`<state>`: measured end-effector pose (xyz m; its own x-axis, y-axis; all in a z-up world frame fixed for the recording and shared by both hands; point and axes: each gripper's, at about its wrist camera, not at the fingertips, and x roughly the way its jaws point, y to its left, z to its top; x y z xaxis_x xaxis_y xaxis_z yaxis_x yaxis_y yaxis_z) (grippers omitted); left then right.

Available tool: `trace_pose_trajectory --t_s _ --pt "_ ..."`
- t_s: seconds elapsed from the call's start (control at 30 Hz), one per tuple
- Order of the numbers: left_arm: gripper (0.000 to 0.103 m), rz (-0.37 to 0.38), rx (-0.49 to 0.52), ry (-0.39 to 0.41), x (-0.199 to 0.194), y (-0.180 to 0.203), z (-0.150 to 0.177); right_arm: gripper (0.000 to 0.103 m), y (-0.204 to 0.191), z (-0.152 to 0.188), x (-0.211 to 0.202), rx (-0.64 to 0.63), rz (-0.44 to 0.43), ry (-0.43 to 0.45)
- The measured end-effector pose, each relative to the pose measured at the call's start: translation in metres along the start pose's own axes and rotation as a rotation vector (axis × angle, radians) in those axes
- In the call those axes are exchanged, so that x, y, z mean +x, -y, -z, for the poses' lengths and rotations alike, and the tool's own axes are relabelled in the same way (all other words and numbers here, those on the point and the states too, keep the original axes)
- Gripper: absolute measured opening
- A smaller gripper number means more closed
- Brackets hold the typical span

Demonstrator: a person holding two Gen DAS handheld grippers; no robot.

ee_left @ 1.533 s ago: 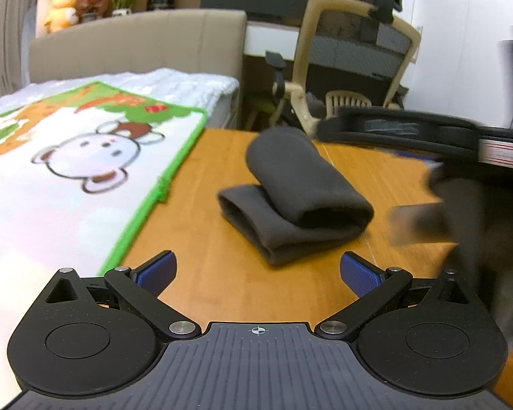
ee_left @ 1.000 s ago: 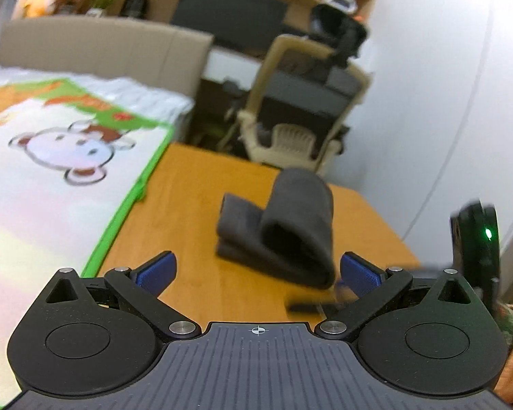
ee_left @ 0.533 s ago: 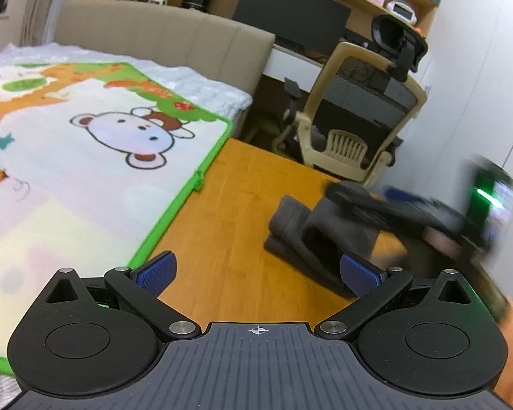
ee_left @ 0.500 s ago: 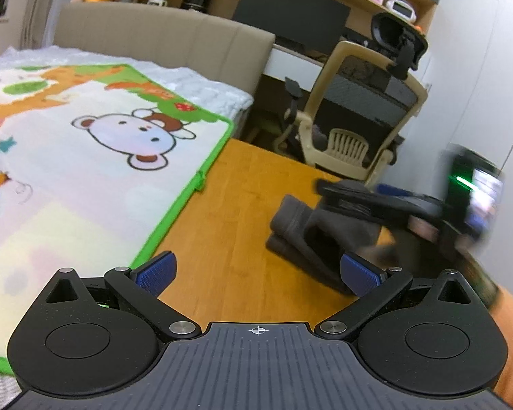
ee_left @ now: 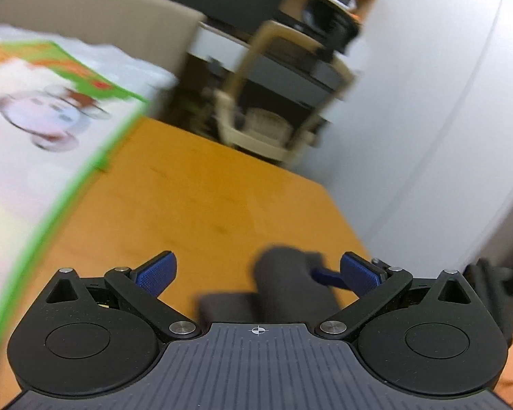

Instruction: Fold clothes

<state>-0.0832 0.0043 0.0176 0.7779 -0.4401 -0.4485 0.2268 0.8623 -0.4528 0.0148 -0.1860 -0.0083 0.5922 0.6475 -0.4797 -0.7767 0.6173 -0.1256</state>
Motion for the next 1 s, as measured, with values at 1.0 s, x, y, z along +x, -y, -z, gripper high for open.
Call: trace_pose_trajectory --t_s 1.0 --pt "0.103 -0.078 0.192 -0.133 0.100 0.034 0.054 0.103 -0.003 0.192 -0.165 0.848 0.452 0.165"
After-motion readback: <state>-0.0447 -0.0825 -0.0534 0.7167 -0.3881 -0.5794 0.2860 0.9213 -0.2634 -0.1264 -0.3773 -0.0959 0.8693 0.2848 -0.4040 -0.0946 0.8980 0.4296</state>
